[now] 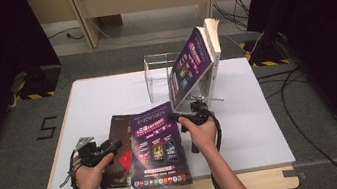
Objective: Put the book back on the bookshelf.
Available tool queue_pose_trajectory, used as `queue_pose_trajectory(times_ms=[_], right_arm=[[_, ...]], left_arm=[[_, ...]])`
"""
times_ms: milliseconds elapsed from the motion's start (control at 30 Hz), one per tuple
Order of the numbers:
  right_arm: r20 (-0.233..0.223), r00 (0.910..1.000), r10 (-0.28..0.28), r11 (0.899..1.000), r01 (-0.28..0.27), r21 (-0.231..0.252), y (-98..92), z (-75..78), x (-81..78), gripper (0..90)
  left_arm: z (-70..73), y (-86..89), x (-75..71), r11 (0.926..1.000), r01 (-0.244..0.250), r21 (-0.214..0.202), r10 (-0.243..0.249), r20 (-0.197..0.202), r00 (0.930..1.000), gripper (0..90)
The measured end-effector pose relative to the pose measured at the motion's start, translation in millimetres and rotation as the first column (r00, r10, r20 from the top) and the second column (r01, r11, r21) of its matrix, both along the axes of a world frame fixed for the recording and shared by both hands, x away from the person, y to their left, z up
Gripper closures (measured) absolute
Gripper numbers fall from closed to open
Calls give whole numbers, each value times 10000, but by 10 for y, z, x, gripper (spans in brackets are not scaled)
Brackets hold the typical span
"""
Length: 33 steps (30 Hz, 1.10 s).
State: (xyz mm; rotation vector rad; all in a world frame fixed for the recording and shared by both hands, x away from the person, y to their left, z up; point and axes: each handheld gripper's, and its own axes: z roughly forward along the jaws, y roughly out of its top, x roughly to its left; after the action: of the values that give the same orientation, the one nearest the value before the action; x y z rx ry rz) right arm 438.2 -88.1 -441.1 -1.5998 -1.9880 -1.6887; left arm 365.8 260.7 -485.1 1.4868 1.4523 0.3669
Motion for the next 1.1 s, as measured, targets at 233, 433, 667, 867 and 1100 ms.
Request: queue_pose_trajectory(times_ms=[233,433,667,867,1100], right_arm=[[568,9983,-145,9999,148,-38,-14,126,-25,844],[1004,9947,-218,9997,204,154,-29,243,-69,844],[1525,9877,-341,9990,295,323,-47,377,-106,845],[1999,9787,-464,9985,397,376,-85,502,-140,844],[2493,9663,-641,9974,540,472,-106,644,-168,844]], left_arm=[[7,1,2,10000,-32,-31,32,50,10000,420],[13,2,2,10000,-73,-47,73,90,9999,420],[2,5,3,10000,-72,27,71,86,9999,427],[-3,-2,4,10000,-78,58,78,80,9999,428],[10,2,5,10000,-88,19,87,129,9999,428]])
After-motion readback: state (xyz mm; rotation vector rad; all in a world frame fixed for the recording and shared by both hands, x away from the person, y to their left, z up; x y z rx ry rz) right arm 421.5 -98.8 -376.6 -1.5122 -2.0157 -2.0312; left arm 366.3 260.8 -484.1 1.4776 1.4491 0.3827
